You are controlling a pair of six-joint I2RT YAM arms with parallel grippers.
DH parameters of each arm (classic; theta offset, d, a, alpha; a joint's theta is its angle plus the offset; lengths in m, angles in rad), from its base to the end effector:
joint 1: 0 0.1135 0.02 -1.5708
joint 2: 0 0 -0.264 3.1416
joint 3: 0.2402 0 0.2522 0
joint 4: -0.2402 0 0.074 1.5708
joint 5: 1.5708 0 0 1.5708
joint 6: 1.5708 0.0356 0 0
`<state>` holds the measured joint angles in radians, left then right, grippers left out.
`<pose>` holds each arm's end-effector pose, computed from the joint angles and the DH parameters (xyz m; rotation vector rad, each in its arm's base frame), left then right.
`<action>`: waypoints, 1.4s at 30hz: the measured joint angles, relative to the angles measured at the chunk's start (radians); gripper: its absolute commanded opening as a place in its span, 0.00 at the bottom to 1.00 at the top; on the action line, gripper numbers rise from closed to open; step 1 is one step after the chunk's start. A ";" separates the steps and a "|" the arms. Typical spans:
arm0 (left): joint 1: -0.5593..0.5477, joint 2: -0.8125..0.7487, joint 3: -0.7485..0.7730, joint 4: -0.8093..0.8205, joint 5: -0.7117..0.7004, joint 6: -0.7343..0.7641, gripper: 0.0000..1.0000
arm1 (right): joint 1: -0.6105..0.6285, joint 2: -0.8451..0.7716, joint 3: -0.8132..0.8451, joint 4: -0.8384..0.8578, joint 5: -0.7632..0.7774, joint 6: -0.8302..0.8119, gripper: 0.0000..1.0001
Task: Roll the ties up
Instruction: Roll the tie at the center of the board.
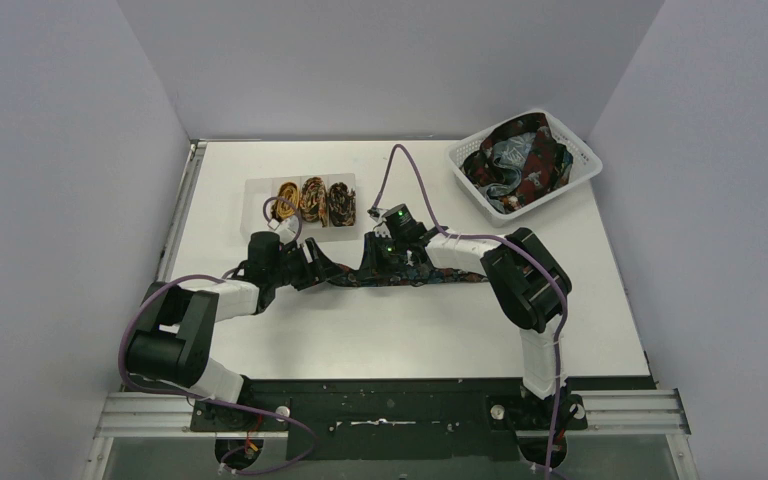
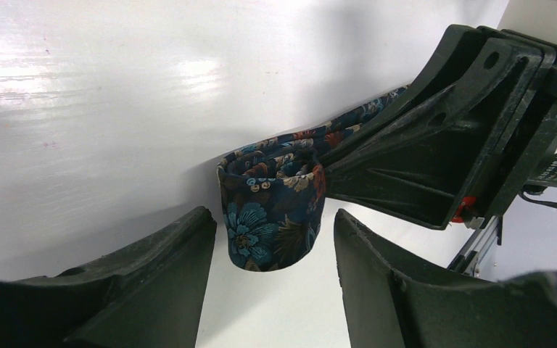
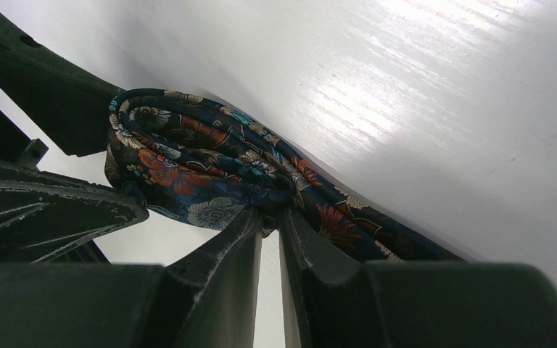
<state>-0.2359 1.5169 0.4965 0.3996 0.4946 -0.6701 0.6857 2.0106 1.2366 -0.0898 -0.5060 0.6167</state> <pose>0.2593 -0.0797 0.1384 -0.2024 2.2952 -1.0330 0.3124 0.2779 0.1441 -0.3438 2.6375 1.1367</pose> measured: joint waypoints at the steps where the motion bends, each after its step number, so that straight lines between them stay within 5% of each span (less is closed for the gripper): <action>1: 0.000 0.000 0.000 -0.004 -0.002 0.003 0.59 | -0.001 0.000 0.000 -0.001 0.000 0.000 0.18; 25: -0.001 0.064 0.031 0.016 0.056 0.073 0.58 | -0.005 0.000 0.000 -0.002 0.000 -0.003 0.18; 31: -0.001 0.074 0.038 0.015 0.060 0.077 0.40 | -0.005 0.000 0.000 -0.002 0.000 -0.003 0.18; 38: -0.003 0.071 0.038 0.014 0.043 0.064 0.13 | -0.006 0.013 0.021 -0.018 -0.010 -0.005 0.36; 42: -0.005 0.045 0.037 -0.018 -0.013 0.026 0.08 | -0.009 0.015 0.053 -0.039 -0.019 -0.027 0.45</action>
<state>-0.2413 1.5616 0.5339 0.3820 0.4816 -0.6445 0.6769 2.0258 1.2900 -0.1287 -0.5251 0.5896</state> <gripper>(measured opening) 0.169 0.393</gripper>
